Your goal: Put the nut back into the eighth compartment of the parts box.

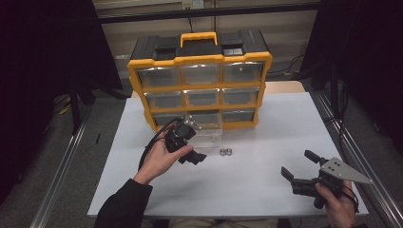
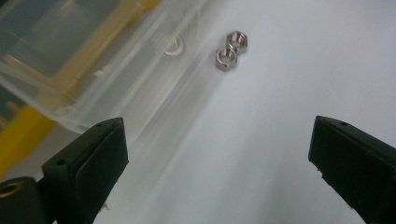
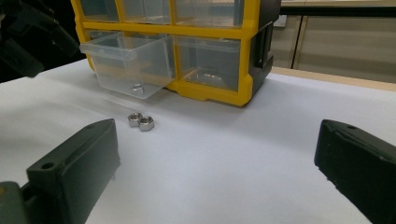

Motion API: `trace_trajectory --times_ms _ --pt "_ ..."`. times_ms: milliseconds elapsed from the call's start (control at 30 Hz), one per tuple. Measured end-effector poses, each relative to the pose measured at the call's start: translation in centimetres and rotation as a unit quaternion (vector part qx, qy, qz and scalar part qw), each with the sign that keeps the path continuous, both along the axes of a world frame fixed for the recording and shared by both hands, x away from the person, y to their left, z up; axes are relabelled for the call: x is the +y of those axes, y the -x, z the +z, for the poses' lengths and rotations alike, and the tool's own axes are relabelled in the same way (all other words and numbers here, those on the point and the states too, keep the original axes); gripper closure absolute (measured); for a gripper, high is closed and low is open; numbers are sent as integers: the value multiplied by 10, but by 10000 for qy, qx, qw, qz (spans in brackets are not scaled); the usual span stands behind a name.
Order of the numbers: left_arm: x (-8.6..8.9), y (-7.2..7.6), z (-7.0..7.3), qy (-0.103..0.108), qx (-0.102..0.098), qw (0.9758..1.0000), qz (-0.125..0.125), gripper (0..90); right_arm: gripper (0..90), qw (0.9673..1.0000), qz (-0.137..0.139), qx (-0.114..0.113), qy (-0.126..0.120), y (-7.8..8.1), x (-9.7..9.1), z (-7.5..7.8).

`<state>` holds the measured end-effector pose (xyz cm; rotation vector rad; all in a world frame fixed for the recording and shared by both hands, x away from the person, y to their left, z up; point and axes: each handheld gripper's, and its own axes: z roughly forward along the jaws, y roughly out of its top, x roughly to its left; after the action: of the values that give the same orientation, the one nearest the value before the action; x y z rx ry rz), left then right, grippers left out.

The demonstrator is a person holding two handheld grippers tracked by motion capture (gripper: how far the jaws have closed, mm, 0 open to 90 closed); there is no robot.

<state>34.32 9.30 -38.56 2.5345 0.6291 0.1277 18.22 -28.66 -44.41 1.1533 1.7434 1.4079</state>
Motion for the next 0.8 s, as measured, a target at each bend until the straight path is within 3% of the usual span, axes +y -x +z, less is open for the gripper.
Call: trace_trajectory --times_ms 67,367,400,433,467,533,600,667,767,800 --pt "-4 1 -4 -100 42 9999 -112 51 0 10000 8 -10 -6 0 0 0" --pt "-26 2 -23 -120 338 9991 -228 57 0 10000 12 -3 -6 0 0 0" --pt "-27 1 -24 -196 358 9987 -321 57 0 10000 14 -3 -4 0 0 0" --pt "-30 3 -26 -119 386 9988 -268 56 0 10000 15 -7 -9 0 0 0" --pt "-32 2 -26 -202 342 9986 -352 58 0 10000 10 0 -4 0 0 0" --pt "-38 4 -29 -120 339 9990 -281 56 0 10000 11 -3 0 0 0 0" --pt "-42 3 -31 -207 328 9984 -418 57 0 10000 -1 3 1 0 0 0" --pt "-48 4 -35 -187 412 9983 -366 58 0 10000 -2 9 -3 0 0 0" --pt "-55 4 -40 -339 381 9976 -469 57 0 10000 7 6 -8 0 0 0" --pt "-57 5 -43 -272 390 9982 -376 57 0 10000 6 4 -7 0 0 0"
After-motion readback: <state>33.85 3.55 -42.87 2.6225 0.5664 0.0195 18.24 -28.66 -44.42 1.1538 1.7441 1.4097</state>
